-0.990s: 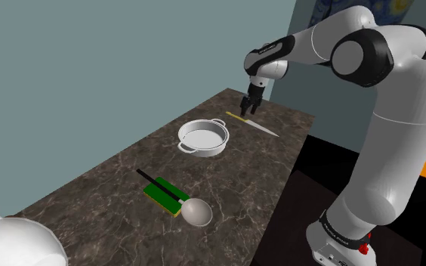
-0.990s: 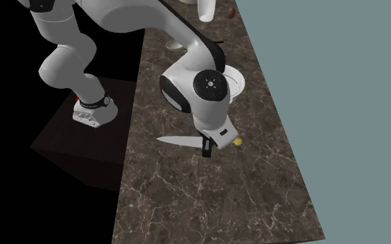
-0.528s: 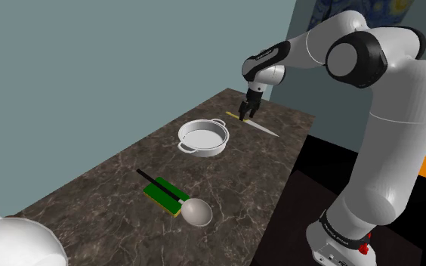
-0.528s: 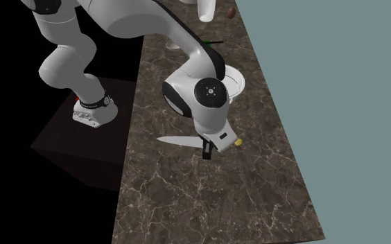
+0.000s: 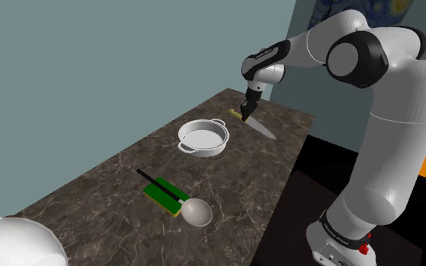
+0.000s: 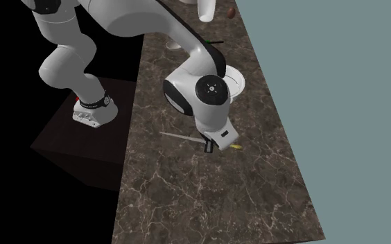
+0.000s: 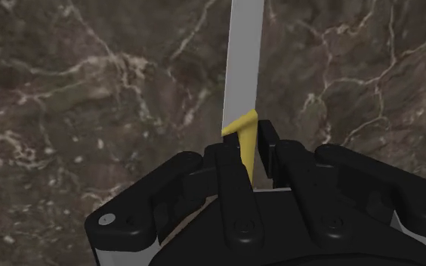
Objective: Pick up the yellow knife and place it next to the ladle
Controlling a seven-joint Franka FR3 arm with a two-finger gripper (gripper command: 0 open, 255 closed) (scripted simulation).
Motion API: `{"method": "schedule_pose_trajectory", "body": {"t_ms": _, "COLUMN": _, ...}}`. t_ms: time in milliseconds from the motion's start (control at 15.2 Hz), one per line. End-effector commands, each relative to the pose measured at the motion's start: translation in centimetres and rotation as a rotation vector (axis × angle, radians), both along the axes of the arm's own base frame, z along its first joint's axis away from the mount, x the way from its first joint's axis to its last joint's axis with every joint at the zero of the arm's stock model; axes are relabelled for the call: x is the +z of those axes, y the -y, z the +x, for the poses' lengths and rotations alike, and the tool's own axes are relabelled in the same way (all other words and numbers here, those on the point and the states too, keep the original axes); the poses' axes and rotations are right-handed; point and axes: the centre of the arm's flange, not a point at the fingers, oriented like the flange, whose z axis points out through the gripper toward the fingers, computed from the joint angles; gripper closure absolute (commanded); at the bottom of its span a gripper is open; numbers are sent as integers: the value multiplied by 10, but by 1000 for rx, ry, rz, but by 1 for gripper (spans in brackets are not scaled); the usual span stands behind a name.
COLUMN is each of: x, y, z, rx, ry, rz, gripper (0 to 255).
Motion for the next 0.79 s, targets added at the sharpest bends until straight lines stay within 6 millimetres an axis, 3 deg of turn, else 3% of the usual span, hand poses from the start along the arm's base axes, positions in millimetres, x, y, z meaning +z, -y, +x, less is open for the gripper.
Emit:
{"method": "schedule_pose_trajectory", "body": {"t_ms": 0, "x": -4, "y": 3, "z": -2, "rx": -6, "ry": -7, "rz": -2, "gripper": 255}}
{"method": "schedule_pose_trajectory", "body": {"t_ms": 330, "x": -5, "y": 4, "z": -2, "rx": -6, "ry": -7, "rz": -2, "gripper": 255}}
{"method": "schedule_pose_trajectory", "body": {"t_ms": 726, "x": 27, "y": 4, "z": -2, "rx": -6, "ry": -7, "rz": -2, "gripper": 255}}
